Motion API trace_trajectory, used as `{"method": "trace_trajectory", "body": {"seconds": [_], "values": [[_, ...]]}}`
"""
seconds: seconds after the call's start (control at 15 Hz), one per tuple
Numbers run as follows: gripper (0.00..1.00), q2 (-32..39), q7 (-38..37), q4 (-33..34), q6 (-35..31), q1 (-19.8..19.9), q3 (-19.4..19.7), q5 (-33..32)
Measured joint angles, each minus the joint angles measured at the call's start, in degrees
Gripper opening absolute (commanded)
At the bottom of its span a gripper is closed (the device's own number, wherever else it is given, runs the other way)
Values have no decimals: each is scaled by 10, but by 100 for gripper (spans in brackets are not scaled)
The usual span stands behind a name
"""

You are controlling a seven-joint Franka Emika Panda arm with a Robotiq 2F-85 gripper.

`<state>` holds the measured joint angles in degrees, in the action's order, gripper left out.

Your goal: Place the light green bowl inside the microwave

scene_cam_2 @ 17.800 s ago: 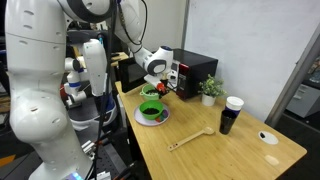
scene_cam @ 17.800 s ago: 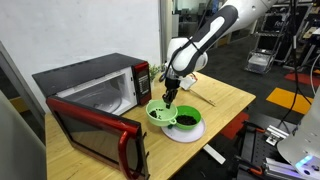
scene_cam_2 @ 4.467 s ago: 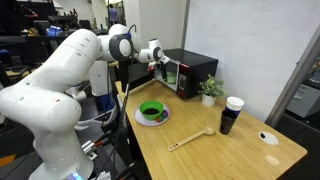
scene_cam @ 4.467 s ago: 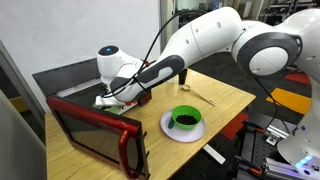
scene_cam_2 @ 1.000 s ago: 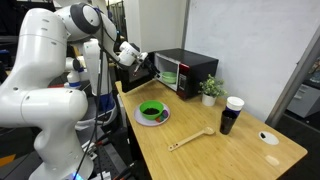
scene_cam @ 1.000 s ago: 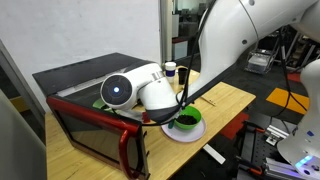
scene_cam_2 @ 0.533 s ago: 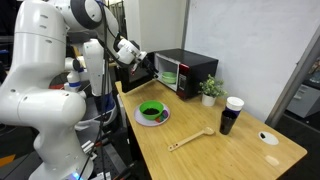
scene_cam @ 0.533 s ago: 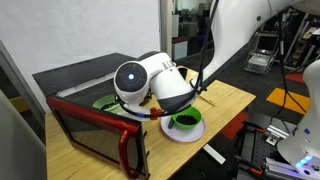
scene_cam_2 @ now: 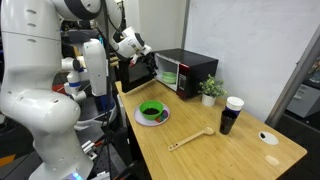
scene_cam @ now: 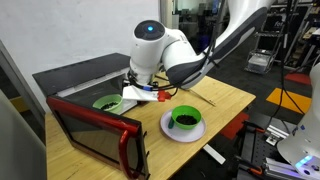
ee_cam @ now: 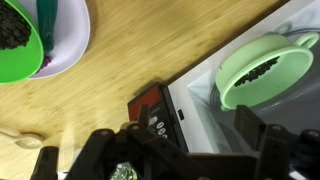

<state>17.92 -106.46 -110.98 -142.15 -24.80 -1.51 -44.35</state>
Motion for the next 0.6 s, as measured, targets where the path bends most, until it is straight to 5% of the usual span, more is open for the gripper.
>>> {"method": "trace_trajectory", "body": {"seconds": [0.27, 0.6], "values": [[100, -11, 128, -9, -19, 66, -31, 168], [100, -4, 253, -7, -13, 95, -34, 326]]}}
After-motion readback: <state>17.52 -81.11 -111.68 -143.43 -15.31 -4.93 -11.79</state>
